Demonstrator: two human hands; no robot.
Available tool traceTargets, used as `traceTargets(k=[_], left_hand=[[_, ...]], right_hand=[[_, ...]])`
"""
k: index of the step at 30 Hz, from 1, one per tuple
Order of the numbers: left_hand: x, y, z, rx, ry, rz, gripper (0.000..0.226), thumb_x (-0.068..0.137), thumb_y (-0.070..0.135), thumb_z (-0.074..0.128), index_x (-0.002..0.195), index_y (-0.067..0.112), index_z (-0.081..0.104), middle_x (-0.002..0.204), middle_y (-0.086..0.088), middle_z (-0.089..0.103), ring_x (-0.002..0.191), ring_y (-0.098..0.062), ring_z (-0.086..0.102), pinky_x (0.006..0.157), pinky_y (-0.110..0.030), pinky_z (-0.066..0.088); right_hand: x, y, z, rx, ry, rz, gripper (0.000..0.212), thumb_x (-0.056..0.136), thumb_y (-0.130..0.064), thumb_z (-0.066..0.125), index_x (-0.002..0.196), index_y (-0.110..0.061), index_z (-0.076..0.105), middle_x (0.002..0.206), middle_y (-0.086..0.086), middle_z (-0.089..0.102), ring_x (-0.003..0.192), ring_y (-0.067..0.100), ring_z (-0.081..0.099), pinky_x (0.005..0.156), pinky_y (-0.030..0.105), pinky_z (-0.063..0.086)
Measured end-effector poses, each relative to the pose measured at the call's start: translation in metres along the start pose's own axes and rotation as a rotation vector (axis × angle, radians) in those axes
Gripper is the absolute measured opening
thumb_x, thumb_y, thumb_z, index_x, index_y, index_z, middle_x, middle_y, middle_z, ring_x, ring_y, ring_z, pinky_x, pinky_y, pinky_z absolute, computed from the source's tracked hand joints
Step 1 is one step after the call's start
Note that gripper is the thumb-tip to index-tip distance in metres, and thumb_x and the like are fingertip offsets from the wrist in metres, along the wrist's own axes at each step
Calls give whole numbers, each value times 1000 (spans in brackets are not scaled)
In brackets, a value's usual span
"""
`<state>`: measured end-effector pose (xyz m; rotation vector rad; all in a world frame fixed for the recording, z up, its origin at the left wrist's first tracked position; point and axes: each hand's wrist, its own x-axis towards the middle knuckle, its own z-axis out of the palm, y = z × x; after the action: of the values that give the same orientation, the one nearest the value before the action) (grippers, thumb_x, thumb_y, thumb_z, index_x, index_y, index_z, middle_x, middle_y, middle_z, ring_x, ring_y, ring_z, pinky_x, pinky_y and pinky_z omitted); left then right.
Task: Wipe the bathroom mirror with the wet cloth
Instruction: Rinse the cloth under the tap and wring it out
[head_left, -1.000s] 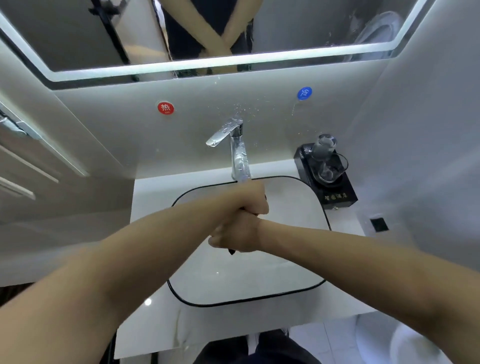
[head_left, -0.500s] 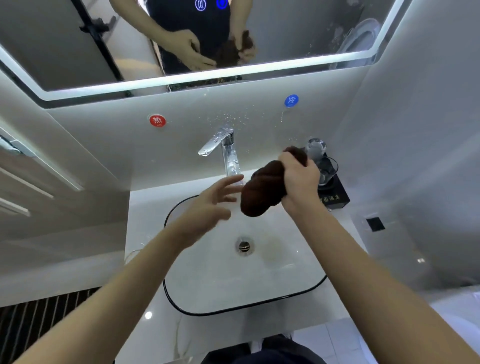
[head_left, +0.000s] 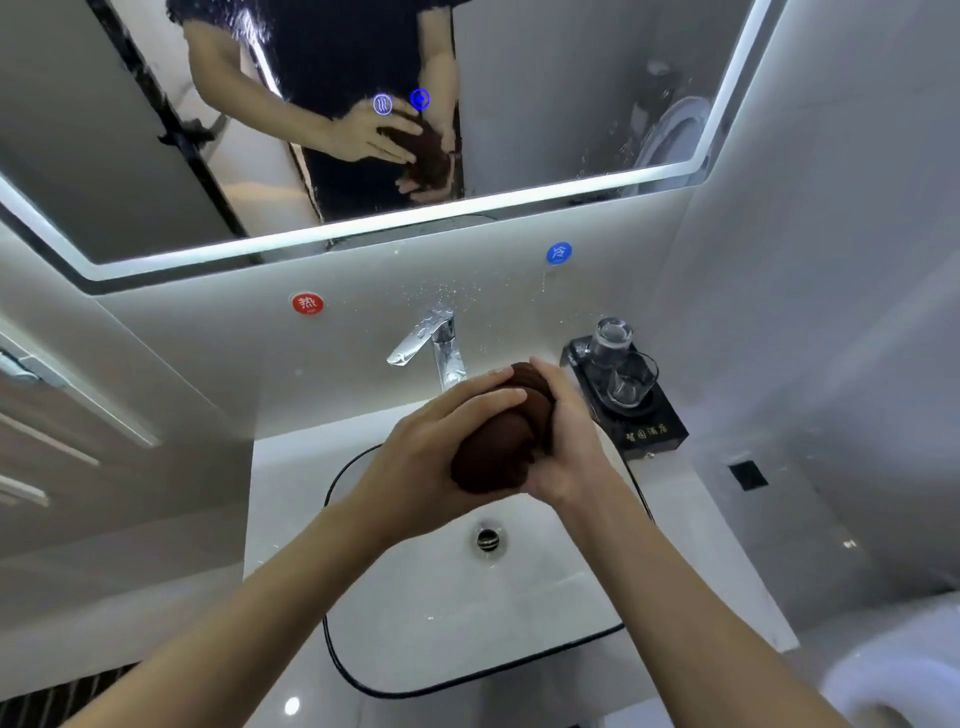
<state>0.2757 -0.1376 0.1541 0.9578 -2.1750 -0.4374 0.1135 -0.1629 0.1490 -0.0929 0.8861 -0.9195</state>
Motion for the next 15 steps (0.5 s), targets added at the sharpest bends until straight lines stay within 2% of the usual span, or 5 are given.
traceTargets(k=[4, 8, 11, 13, 15], left_hand=[[-1, 18, 18, -209, 234, -165, 63, 73, 35, 88, 127, 14, 64, 138, -1, 64, 129, -16, 61, 105, -32, 49], [18, 48, 31, -634, 667, -570, 31, 72, 36, 78, 100, 25, 72, 101, 8, 77, 99, -9, 71, 86, -23, 53], [37, 46, 33, -1262, 893, -966, 33, 87, 40, 71, 105, 12, 69, 99, -7, 74, 100, -22, 70, 78, -32, 57], [41, 39, 28, -1544, 810, -1060, 44, 95, 47, 57, 105, 5, 69, 103, -14, 72, 103, -30, 69, 81, -33, 57], [40, 37, 20, -1704, 735, -1111, 58, 98, 51, 46, 83, 5, 79, 93, -14, 76, 88, -29, 76, 76, -31, 59]], right_hand=[[-3, 16, 0, 175, -172, 31, 62, 82, -59, 73, 120, -11, 72, 126, 12, 68, 121, 27, 66, 111, 41, 46], [-4, 18, 30, 301, -55, -308, 18, 91, -19, 66, 105, -7, 69, 98, 9, 73, 91, 28, 69, 101, 43, 55], [-4, 16, 45, -50, 228, -808, 26, 82, 0, 71, 101, -16, 71, 97, 3, 77, 93, 25, 74, 91, 44, 61], [-8, 21, 48, -410, 311, -1067, 34, 73, 0, 73, 98, -23, 71, 93, -4, 76, 91, 14, 73, 85, 28, 58], [-12, 27, 48, -689, 283, -1259, 40, 67, 1, 75, 100, -21, 72, 93, -11, 73, 89, 6, 70, 82, 15, 52]])
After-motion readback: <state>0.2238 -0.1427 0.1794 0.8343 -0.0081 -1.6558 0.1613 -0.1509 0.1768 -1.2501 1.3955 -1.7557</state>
